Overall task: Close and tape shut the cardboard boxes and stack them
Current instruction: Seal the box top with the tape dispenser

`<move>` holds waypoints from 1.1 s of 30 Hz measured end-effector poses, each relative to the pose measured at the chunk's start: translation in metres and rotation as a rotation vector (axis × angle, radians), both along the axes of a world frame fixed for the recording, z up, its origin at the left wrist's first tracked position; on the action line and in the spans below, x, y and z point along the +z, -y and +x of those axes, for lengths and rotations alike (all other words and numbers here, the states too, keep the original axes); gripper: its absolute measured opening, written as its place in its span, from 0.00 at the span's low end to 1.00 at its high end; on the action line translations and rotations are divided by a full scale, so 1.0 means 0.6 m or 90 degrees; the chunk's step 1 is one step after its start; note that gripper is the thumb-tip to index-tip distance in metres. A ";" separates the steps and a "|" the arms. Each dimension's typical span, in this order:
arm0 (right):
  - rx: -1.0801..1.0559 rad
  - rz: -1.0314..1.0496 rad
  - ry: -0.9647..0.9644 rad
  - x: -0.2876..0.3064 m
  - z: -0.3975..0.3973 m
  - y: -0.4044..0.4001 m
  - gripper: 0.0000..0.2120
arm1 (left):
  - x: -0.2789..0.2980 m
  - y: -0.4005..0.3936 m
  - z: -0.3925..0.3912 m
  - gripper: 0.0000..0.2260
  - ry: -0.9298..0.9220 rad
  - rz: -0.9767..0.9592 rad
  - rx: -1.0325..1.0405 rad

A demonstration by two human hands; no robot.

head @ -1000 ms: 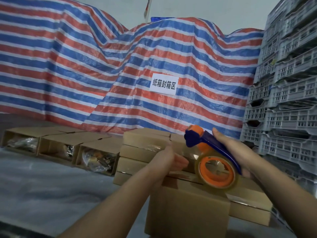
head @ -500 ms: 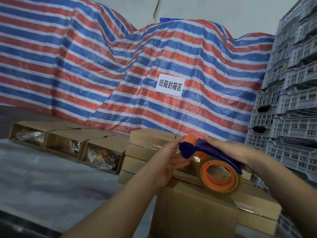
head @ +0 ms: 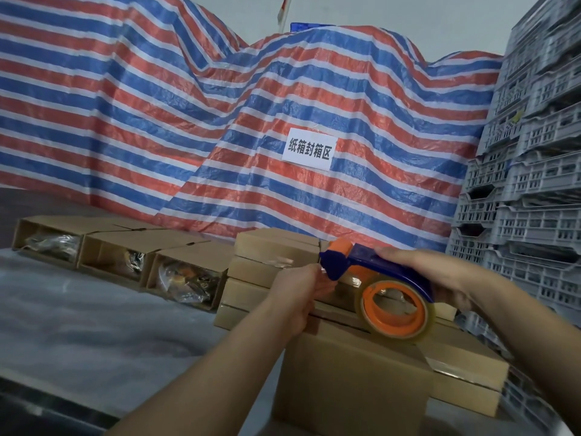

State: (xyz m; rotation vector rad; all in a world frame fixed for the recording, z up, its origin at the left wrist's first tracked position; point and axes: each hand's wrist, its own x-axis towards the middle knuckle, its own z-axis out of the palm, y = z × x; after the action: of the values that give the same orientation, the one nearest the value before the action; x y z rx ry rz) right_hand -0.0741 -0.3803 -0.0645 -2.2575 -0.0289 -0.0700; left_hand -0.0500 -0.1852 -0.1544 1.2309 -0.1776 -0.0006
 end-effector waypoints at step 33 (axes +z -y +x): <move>0.142 -0.179 -0.030 0.014 0.015 -0.004 0.21 | -0.065 -0.057 0.001 0.16 0.081 0.184 0.279</move>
State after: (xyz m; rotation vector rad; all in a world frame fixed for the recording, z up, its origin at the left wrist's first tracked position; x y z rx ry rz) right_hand -0.0649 -0.3782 -0.0558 -2.5207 -0.2800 0.1123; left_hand -0.0494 -0.1508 -0.1932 1.5388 -0.0143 0.4461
